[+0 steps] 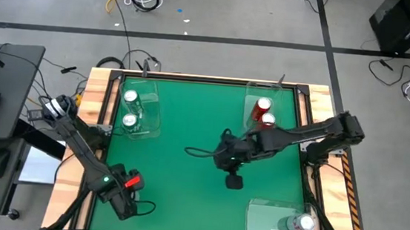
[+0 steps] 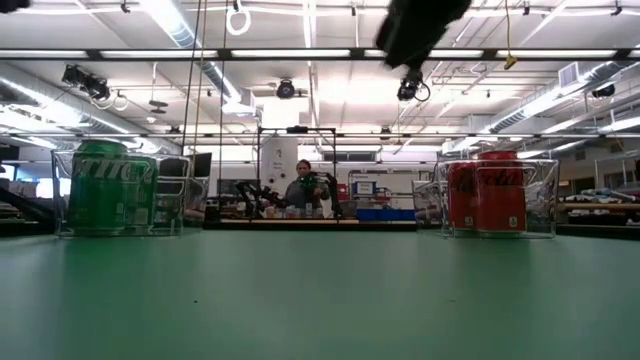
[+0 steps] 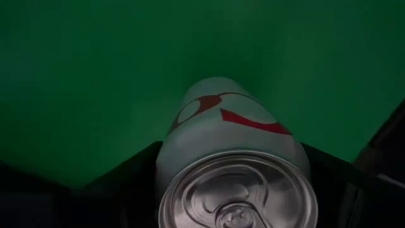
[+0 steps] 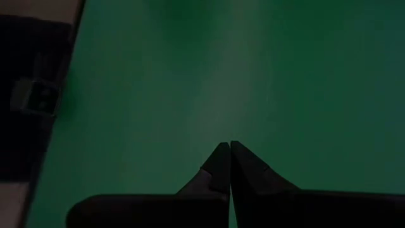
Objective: Sort soda cans
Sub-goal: Put the red-silver soda can into the bottom transparent bin
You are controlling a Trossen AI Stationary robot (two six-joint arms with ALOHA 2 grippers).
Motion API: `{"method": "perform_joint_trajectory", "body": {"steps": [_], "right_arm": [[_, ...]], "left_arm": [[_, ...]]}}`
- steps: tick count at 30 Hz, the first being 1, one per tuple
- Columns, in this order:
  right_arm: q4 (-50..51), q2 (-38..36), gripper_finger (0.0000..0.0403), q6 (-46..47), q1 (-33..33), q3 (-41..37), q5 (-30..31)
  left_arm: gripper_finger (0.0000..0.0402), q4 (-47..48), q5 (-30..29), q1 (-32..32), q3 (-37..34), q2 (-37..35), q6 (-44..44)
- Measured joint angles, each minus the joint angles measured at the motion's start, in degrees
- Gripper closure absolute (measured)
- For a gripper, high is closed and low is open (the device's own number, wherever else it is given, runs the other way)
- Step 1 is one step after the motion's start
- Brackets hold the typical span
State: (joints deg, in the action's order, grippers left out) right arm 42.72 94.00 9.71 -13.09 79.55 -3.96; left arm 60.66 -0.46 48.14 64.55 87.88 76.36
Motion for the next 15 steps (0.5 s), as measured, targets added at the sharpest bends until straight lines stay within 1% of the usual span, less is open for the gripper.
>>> {"method": "perform_joint_trajectory", "body": {"steps": [4,7,9,11,15], "right_arm": [[9.61,-5.15,0.0403,6.71,-2.59,0.02,2.28],[15.19,-8.91,0.0403,13.55,-4.90,0.02,2.44],[17.47,-10.70,0.0400,19.40,-6.71,0.03,2.26],[18.78,-11.93,0.0393,23.35,-8.85,0.02,1.30],[20.98,-12.77,0.0368,25.17,-14.03,0.06,1.25]], "left_arm": [[0.0106,-0.02,-1.18,-3.14,0.00,0.00,-8.00],[0.0106,0.01,-1.75,-6.11,0.00,0.00,-14.02],[0.0106,0.07,-2.43,-8.09,0.00,0.00,-17.73],[0.0106,0.05,-2.60,-10.10,0.00,0.00,-21.42],[0.0106,-0.08,-2.81,-13.46,0.00,0.00,-28.10]]}}
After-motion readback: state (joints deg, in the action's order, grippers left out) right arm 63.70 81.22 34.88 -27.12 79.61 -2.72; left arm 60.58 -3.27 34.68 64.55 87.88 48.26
